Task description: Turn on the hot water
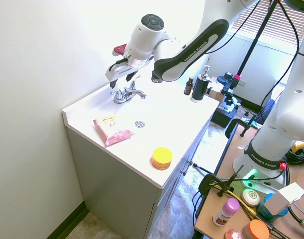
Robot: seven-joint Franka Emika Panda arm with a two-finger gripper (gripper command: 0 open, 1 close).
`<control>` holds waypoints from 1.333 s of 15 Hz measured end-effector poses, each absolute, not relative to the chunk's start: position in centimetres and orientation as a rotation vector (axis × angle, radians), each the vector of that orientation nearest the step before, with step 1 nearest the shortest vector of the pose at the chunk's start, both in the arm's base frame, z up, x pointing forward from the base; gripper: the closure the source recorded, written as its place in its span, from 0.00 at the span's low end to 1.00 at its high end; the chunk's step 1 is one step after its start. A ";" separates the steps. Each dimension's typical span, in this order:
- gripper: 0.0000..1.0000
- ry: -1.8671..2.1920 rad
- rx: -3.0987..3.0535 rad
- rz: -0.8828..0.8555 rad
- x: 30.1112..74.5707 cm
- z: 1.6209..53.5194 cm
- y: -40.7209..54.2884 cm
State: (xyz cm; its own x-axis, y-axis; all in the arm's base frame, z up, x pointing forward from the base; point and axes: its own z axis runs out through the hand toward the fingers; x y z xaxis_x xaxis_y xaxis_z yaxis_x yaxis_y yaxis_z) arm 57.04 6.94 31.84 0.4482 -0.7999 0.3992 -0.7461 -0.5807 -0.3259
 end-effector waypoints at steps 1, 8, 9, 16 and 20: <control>0.00 1.381 -2.592 -0.800 57.5 31.4 7.2; 0.00 1.394 -2.654 -0.794 58.2 29.7 7.7; 0.00 1.409 -2.675 -0.781 58.1 29.5 7.6; 0.00 1.443 -2.824 -0.716 57.0 30.4 7.0; 0.00 1.457 -2.880 -0.690 55.2 30.9 6.5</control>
